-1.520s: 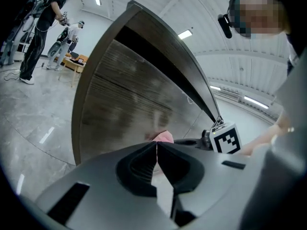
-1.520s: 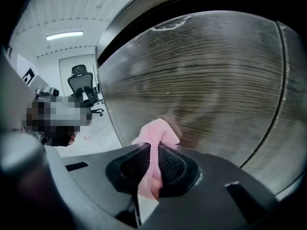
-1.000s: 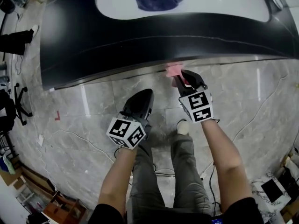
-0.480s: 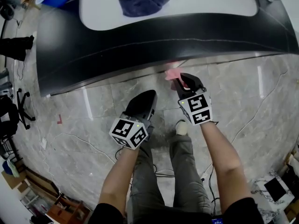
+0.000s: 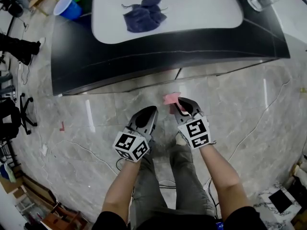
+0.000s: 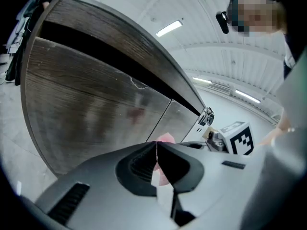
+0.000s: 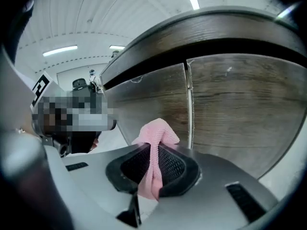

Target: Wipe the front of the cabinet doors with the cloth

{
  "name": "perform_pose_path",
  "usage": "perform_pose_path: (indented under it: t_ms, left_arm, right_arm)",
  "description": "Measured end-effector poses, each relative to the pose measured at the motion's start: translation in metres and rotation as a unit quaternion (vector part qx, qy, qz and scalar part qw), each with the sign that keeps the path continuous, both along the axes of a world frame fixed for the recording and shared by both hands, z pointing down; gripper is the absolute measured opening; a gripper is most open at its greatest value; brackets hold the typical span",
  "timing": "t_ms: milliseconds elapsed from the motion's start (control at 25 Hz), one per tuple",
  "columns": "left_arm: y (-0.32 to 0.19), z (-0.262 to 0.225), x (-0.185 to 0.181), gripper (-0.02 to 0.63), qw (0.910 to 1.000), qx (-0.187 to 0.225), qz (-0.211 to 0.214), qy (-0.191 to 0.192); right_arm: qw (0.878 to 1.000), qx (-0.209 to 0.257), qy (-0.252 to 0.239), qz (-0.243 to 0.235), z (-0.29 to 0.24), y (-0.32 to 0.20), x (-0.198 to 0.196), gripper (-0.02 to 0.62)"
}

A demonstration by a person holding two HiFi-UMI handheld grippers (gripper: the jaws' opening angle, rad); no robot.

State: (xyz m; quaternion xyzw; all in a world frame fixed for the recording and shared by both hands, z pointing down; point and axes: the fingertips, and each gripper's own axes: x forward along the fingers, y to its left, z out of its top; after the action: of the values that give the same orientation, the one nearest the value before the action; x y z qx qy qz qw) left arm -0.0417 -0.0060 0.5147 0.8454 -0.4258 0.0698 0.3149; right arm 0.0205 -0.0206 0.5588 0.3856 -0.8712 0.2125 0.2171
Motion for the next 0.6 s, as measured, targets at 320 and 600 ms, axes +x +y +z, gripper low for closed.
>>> perform_pose_path:
  t_ms: [320,600]
  left_arm:
    - [0.022,-0.037,0.005,0.009,0.9997,0.011,-0.023,-0.004]
    - [0.041,-0.061,0.003,0.009,0.9992,0.007,-0.038,0.005]
  right_arm:
    - [1.000,0.008,-0.008,-0.012,-0.042,0.023,0.007,0.054]
    - [1.000,0.016,-0.008,-0.009,-0.074,0.036,0.015,0.054]
